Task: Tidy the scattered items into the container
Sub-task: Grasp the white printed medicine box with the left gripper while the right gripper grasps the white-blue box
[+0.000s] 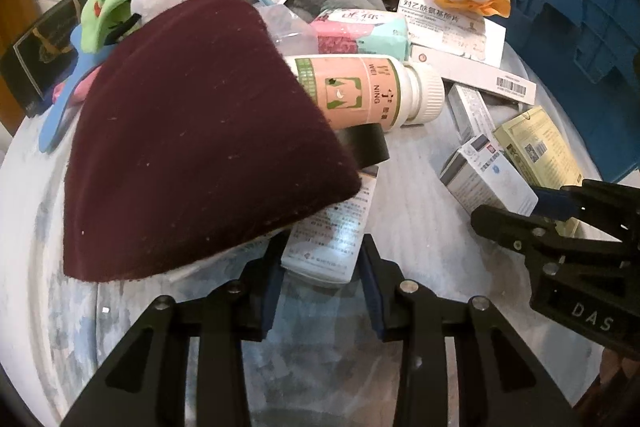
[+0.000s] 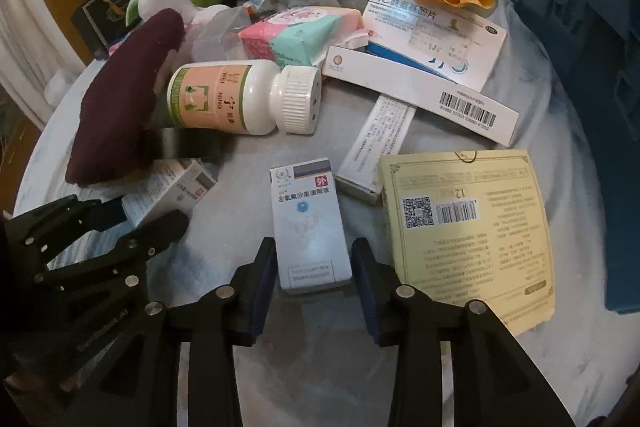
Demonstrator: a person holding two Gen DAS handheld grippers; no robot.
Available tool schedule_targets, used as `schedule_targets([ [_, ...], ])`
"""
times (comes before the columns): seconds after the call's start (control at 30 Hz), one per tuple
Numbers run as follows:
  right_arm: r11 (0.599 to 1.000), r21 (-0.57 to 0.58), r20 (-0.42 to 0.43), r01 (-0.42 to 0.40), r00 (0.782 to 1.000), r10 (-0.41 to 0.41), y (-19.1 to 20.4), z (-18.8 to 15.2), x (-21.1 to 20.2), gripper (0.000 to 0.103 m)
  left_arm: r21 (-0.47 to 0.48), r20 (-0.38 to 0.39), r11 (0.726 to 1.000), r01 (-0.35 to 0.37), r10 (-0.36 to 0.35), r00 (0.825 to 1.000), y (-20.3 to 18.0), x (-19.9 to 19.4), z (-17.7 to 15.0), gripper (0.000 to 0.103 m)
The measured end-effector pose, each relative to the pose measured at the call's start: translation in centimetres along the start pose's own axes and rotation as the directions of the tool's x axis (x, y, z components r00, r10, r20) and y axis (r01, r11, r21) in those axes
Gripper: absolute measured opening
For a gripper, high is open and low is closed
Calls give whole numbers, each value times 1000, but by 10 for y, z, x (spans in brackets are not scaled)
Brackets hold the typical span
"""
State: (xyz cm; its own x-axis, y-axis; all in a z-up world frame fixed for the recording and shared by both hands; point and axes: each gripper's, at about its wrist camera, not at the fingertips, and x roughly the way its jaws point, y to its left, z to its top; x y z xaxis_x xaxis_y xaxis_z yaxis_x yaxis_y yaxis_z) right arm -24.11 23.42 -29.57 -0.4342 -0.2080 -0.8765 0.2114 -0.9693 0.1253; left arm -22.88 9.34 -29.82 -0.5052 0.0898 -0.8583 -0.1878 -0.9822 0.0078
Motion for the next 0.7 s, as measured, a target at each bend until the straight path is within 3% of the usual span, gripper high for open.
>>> schedule_targets([
  [0.23,1000,-4,-12,-2,1000,2,7,-4,-15,32,-4,-7,1000,7,-7,1000,1,-22,-7,34],
  [0.7,1000,2,61,22,998,-22,44,-3,-98,32,13,66,1000,5,-6,998,15,-110,-5,34],
])
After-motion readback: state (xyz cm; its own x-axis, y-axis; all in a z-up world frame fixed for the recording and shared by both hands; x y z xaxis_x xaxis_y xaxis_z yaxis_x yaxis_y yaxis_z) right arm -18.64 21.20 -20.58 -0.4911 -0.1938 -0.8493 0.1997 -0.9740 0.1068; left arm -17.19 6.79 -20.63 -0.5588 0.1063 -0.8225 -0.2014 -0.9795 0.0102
